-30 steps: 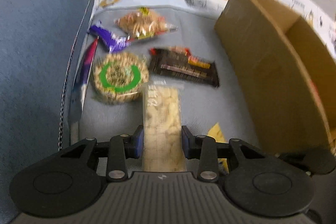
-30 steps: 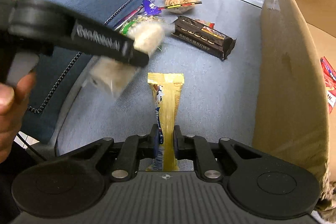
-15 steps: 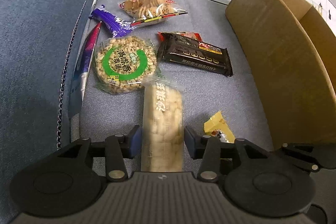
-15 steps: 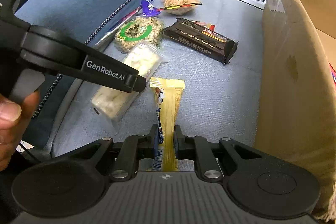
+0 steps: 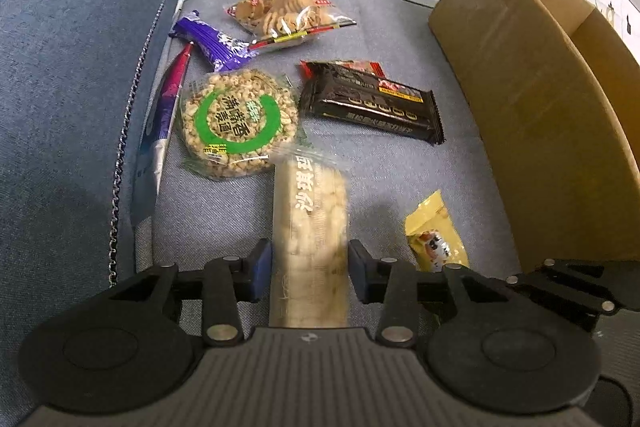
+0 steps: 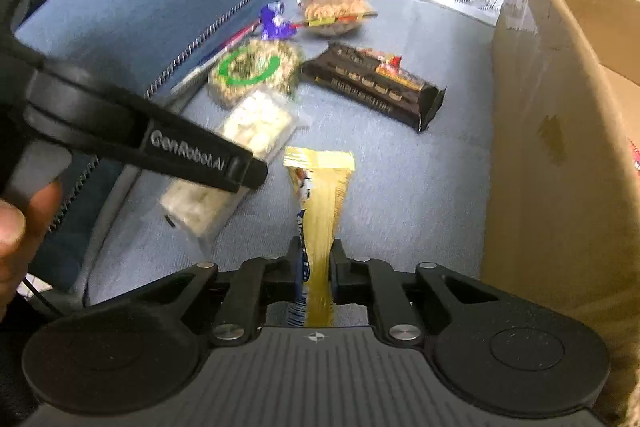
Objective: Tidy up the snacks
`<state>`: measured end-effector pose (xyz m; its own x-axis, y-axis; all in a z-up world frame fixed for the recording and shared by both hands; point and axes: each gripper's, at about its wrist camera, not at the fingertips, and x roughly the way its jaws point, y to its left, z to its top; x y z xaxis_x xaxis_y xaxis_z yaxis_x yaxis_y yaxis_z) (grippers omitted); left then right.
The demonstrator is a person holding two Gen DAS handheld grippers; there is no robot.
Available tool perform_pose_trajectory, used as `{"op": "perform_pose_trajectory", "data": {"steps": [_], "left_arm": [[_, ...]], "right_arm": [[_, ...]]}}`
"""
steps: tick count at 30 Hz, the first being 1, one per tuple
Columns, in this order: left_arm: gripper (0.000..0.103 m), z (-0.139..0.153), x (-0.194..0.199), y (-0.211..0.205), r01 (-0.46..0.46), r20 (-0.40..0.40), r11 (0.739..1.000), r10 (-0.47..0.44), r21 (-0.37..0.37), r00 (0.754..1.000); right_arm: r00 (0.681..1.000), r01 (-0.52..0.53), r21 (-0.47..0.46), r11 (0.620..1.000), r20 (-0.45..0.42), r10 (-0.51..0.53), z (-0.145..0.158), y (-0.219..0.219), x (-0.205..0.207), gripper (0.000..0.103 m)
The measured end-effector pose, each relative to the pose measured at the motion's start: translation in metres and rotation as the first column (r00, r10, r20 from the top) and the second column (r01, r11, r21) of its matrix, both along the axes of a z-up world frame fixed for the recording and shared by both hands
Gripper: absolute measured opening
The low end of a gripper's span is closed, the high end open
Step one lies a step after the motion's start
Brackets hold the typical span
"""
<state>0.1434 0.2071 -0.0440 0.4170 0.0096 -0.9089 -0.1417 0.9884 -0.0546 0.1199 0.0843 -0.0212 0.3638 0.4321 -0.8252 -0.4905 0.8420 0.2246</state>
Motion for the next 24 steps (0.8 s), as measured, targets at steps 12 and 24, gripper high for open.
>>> {"op": "perform_pose_trajectory", "data": {"steps": [12,24], "left_arm": [[0.044,-0.003,0.001,-0.001,0.007,-0.018,1.0,-0.007,0.012,1.0],[0.044,-0.004,0.002,-0.003,0.018,-0.016,1.0,-0.018,0.016,1.0]], "right_arm": [[1.0,-0.009,-0.046,0.999,-0.005,0.008,-0.007,0.005,0.002,0.013],[1.0,0.023,-0.06,0.998,-0.01,-0.023,-0.008,0.002,0.004,0.013]]}}
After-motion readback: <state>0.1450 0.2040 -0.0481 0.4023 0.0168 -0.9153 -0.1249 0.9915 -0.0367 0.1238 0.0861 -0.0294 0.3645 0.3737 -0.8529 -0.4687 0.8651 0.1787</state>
